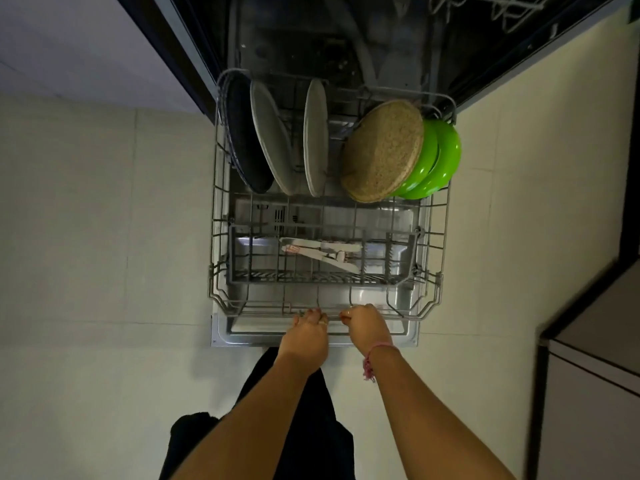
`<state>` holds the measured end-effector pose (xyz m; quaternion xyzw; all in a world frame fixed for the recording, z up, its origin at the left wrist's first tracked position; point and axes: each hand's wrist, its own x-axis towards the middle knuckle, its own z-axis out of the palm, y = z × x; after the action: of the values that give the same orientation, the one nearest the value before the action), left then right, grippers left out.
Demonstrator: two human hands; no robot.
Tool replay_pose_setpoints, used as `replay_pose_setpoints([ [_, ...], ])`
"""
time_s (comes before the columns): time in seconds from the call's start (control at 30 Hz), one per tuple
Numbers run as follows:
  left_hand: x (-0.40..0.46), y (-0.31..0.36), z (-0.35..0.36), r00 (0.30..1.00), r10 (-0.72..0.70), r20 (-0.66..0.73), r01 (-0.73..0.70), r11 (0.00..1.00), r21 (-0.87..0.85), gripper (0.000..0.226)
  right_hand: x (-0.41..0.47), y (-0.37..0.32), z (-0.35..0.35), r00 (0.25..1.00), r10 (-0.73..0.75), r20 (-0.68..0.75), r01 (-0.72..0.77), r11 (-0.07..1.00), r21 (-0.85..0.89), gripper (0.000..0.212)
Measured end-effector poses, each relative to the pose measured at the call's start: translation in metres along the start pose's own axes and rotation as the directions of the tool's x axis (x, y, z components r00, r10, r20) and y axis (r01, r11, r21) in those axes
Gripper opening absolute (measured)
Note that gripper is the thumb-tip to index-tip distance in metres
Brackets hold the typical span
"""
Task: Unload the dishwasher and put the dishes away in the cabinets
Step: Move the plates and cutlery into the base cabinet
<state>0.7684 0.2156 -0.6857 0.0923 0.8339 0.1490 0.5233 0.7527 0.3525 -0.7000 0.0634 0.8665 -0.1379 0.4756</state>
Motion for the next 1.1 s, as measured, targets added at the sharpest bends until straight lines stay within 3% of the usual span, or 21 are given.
replay_pose_setpoints([
  [0.13, -0.003, 0.001, 0.003, 1.0, 0.009, 0.023, -0.007, 0.995, -0.104, 0.052, -0.003, -0.003, 0.005, 0.999, 0.015, -0.033, -0.015, 1.0, -0.017, 0.033],
  [0.27, -0.003, -0.005, -0.009, 0.999, 0.016, 0.029, -0.007, 0.961, -0.278, 0.048, -0.003, -0.017, -0.004, 0.995, 0.098, 0.035, -0.097, 0.995, -0.019, 0.03],
  [0.4, -0.003, -0.032, -0.045, 0.976, -0.168, -0.137, 0.068, 0.838, -0.541, 0.037, 0.001, -0.045, -0.025, 0.994, 0.076, 0.077, -0.081, 0.995, 0.062, 0.016],
  [0.53, 0.001, -0.067, -0.108, 0.86, -0.456, -0.23, 0.095, 0.585, -0.805, 0.042, 0.015, -0.082, -0.053, 0.995, 0.066, 0.069, -0.084, 0.944, 0.319, 0.023],
  [0.7, 0.019, -0.085, -0.2, 0.666, -0.641, -0.38, -0.152, 0.383, -0.911, 0.056, 0.029, -0.118, -0.082, 0.998, 0.06, -0.015, -0.044, 0.865, 0.5, 0.025],
  [0.77, 0.033, -0.087, -0.225, 0.644, -0.628, -0.436, -0.201, 0.412, -0.889, 0.055, 0.033, -0.126, -0.086, 0.997, 0.073, -0.033, -0.041, 0.822, 0.567, 0.024],
  [0.97, 0.065, -0.101, -0.237, 0.658, -0.585, -0.475, -0.098, 0.558, -0.824, 0.023, 0.043, -0.131, -0.08, 0.99, 0.141, -0.004, -0.093, 0.675, 0.731, 0.025],
  [1.1, 0.049, -0.1, -0.23, 0.543, -0.624, -0.562, -0.127, 0.6, -0.79, 0.023, 0.051, -0.131, -0.079, 0.985, 0.167, 0.034, -0.129, 0.597, 0.792, 0.02],
])
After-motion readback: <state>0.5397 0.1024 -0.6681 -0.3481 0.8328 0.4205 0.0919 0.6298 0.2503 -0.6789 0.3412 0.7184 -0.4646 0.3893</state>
